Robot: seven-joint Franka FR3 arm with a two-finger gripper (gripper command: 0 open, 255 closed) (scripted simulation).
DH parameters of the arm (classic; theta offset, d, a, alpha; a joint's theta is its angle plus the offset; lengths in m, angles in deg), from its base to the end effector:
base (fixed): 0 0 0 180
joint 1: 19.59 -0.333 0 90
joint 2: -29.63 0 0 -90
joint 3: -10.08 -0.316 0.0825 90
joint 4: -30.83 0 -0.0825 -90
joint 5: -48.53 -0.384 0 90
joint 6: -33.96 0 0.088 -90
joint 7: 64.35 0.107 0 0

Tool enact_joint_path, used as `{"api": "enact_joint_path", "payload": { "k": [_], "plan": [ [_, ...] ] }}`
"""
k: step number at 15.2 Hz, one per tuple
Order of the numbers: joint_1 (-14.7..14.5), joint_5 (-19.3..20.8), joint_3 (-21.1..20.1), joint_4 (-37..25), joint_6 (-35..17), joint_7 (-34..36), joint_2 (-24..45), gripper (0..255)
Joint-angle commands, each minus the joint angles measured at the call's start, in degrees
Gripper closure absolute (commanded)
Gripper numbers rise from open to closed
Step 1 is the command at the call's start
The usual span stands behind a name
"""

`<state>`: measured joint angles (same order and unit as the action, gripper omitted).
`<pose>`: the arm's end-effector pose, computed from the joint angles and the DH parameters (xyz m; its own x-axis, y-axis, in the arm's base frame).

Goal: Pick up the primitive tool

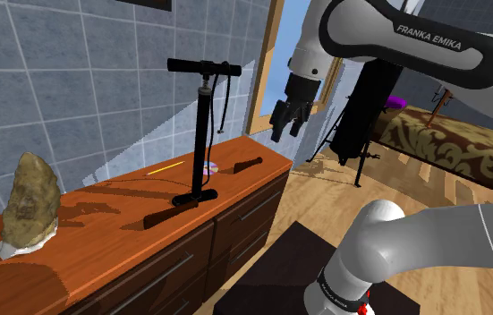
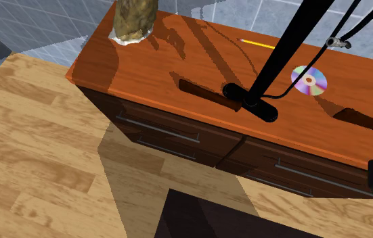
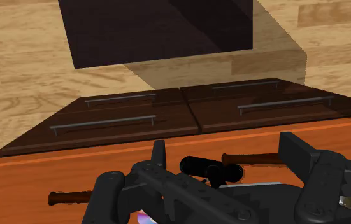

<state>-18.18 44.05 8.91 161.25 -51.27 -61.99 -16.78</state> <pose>0.2917 0.0102 0.6278 0.9988 -0.0448 0.0187 -0.0435 -0.9970 -0.0638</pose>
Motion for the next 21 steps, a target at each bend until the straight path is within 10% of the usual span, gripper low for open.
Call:
{"api": "enact_joint_path", "payload": {
  "k": [1, 21],
  "plan": [
    [0.00, 0.00, 0.00, 0.00, 0.00, 0.00, 0.00, 0],
    [-13.92, -0.11, 4.36, -0.87, -31.25, -42.52, 34.07, 0]
  ]
}}
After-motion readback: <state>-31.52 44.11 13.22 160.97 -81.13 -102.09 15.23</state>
